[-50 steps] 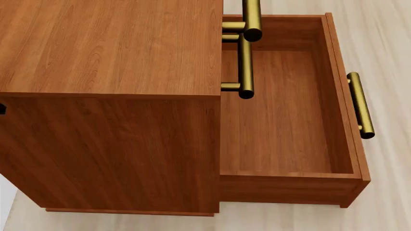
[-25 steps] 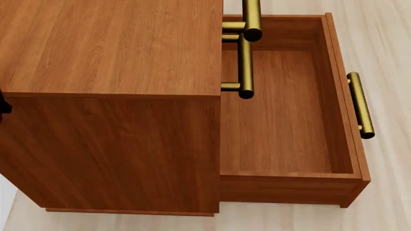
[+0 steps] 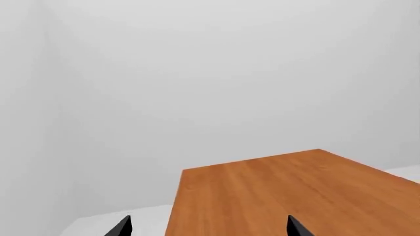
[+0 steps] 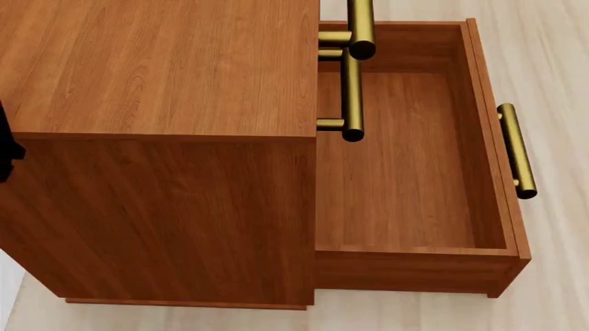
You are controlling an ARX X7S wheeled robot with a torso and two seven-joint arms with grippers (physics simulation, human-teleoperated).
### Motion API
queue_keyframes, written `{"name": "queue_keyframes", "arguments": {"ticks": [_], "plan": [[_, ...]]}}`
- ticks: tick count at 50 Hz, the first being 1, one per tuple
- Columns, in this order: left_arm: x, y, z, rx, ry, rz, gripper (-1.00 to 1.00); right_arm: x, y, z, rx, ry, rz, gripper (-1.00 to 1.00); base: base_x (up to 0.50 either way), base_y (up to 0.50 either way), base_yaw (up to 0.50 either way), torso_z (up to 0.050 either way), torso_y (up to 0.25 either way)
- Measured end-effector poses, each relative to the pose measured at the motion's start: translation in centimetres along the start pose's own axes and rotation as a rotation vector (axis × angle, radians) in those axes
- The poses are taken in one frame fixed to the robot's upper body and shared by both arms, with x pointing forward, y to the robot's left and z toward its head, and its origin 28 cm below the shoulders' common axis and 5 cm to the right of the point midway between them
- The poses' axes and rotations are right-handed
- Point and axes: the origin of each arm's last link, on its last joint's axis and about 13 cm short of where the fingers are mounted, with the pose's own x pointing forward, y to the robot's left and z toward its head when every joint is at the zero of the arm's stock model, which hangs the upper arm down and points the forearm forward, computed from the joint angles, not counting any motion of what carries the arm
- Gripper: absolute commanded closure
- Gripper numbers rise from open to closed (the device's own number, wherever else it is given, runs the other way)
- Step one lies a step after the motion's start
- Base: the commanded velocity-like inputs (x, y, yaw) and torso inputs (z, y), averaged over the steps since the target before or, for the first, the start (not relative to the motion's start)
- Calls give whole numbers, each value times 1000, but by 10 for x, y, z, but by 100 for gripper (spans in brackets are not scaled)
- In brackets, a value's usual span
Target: Put the bowl in the bottom drawer of the cabinet.
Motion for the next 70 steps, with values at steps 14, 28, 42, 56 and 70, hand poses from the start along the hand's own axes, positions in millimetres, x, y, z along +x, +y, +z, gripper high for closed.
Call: {"name": "queue_keyframes", "arguments": {"ticks": [14,28,42,56,70], "plan": [[0,-1,0,4,1,-2,-100,9,7,4,6,14,-7,-100,1,0,-1,0,0],[0,-3,1,12,2,-3,-100,21,15,1,15,23,-5,-100,3,-1,-3,0,-2],[1,-5,2,19,5,-4,-100,33,17,-7,24,38,-15,-100,5,-2,-4,0,-3],[1,-7,2,22,3,-4,-100,44,18,-18,40,55,-22,-100,7,-3,-6,0,-5],[0,-11,1,34,-5,1,-100,57,19,-31,48,76,-30,-100,10,-4,-8,0,-6]]}}
